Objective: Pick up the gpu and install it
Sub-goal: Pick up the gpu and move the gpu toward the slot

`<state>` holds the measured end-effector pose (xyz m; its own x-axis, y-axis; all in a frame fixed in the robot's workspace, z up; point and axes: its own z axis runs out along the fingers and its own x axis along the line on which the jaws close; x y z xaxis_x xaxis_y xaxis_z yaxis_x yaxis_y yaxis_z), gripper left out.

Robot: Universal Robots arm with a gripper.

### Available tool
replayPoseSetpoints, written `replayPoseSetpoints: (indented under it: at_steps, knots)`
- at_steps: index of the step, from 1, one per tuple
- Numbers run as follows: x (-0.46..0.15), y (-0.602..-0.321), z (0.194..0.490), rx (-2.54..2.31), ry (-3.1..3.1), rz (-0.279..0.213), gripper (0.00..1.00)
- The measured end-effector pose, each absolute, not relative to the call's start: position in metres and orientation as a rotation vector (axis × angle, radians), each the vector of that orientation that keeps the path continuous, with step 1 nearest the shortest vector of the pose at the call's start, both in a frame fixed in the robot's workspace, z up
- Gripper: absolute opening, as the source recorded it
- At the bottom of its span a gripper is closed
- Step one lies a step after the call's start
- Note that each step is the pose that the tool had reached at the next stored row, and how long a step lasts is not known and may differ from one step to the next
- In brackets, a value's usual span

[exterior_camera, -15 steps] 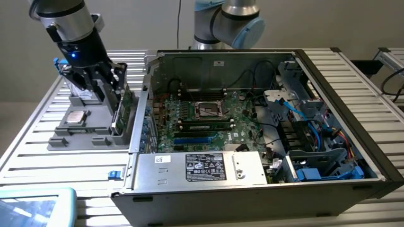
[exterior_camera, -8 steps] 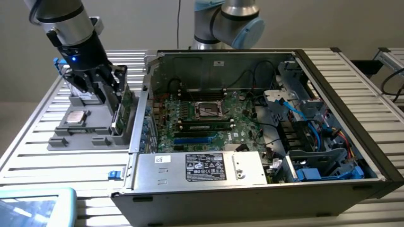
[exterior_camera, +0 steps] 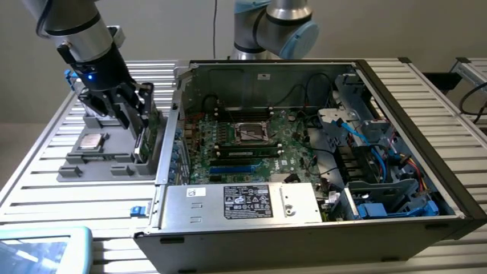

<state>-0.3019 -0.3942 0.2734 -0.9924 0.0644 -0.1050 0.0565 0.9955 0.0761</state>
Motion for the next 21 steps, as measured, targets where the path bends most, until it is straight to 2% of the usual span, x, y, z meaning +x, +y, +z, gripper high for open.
replayPoseSetpoints:
  at_steps: [21]
  knots:
    - [-0.302,-0.395,0.244,0.092,3.016,0.139,0.48]
